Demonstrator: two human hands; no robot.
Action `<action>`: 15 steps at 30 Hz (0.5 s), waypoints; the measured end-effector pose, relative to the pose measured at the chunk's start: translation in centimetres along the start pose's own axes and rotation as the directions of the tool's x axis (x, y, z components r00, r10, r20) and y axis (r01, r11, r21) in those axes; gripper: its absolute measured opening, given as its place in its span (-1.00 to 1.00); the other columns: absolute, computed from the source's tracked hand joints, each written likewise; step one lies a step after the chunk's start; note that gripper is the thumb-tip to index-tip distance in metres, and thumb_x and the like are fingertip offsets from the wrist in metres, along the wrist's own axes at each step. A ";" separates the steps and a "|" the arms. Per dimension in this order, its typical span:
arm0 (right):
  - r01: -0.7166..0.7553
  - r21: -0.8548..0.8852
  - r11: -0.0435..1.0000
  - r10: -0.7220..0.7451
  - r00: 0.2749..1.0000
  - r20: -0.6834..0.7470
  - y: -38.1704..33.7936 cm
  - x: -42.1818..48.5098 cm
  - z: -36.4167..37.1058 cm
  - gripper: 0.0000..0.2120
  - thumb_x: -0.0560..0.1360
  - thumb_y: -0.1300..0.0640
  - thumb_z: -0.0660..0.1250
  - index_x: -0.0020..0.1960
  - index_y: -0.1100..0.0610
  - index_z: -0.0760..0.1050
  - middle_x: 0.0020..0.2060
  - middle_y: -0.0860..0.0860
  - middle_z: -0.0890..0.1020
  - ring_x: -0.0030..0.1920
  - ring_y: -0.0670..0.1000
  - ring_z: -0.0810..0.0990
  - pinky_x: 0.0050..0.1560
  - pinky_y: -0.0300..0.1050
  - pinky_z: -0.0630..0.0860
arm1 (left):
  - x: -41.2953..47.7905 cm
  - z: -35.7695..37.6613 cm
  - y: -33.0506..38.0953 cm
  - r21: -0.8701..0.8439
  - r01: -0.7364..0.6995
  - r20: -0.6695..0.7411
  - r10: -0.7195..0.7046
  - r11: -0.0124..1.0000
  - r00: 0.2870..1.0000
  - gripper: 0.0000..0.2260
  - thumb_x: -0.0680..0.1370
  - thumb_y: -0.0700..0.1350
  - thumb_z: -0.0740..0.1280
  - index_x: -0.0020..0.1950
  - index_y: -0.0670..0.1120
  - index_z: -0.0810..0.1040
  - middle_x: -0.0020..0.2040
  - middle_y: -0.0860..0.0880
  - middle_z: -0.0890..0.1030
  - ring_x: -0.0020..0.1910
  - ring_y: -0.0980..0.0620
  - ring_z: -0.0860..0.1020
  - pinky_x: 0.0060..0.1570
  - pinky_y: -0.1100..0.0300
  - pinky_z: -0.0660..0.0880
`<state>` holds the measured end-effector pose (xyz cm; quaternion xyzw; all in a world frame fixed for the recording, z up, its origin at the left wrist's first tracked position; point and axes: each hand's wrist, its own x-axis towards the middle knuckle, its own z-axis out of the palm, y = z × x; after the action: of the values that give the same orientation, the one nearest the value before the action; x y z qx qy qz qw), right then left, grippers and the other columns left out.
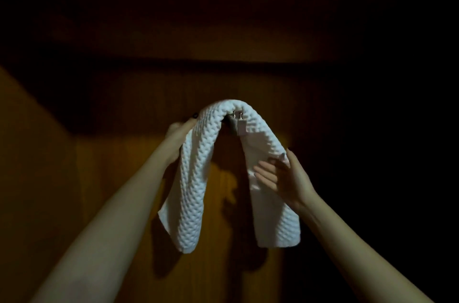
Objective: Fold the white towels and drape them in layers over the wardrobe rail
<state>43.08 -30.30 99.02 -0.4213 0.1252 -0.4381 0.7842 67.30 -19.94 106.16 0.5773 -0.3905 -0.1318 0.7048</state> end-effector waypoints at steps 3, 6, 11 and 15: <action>0.337 -0.383 0.860 -0.391 0.917 -0.073 -0.5 -0.8 -0.7 -0.74 0.62 0.05 0.25 -0.06 0.24 0.53 -0.31 0.13 0.66 -0.34 0.04 0.67 -0.34 -0.21 0.58 | -1.2 0.2 -0.1 0.112 -0.227 -0.037 0.232 0.967 0.972 -0.74 0.61 -0.04 0.29 0.22 -0.16 0.50 0.09 -0.04 0.60 0.11 -0.02 0.58 -0.01 0.22 0.50; 0.538 -0.618 0.573 -0.603 0.788 0.127 -2.2 0.3 1.0 -0.92 0.57 0.17 0.33 0.06 0.10 0.55 -0.09 0.05 0.64 -0.10 -0.03 0.61 -0.07 -0.17 0.55 | -2.8 1.2 0.6 0.160 -0.432 0.042 0.431 0.888 0.901 -0.68 0.62 -0.15 0.28 0.37 -0.15 0.43 0.27 -0.02 0.49 0.28 0.05 0.45 0.21 0.30 0.42; 0.557 -0.778 0.292 -0.383 0.813 0.438 -2.8 2.4 5.5 -0.51 0.56 0.02 0.33 0.46 0.07 0.36 0.33 -0.08 0.49 0.31 -0.11 0.45 0.31 -0.10 0.44 | -4.1 3.3 0.2 0.324 -0.563 0.156 0.544 0.760 0.824 -0.51 0.57 -0.17 0.36 0.48 -0.10 0.34 0.41 0.06 0.37 0.31 0.28 0.34 0.19 0.55 0.31; 0.608 -0.743 0.281 -0.284 0.792 0.540 -2.1 2.8 4.6 -0.59 0.53 0.06 0.35 0.37 -0.03 0.47 0.16 -0.14 0.64 0.12 -0.15 0.61 0.11 -0.13 0.58 | -4.3 2.8 -0.1 0.338 -0.555 0.178 0.527 0.760 0.831 -0.54 0.62 -0.22 0.26 0.52 -0.07 0.30 0.42 0.01 0.42 0.37 0.15 0.39 0.31 0.30 0.37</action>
<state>46.11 -30.56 103.94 -0.8478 0.0901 -0.4359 0.2882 62.52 -19.21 104.48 0.5587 -0.5834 0.1335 0.5742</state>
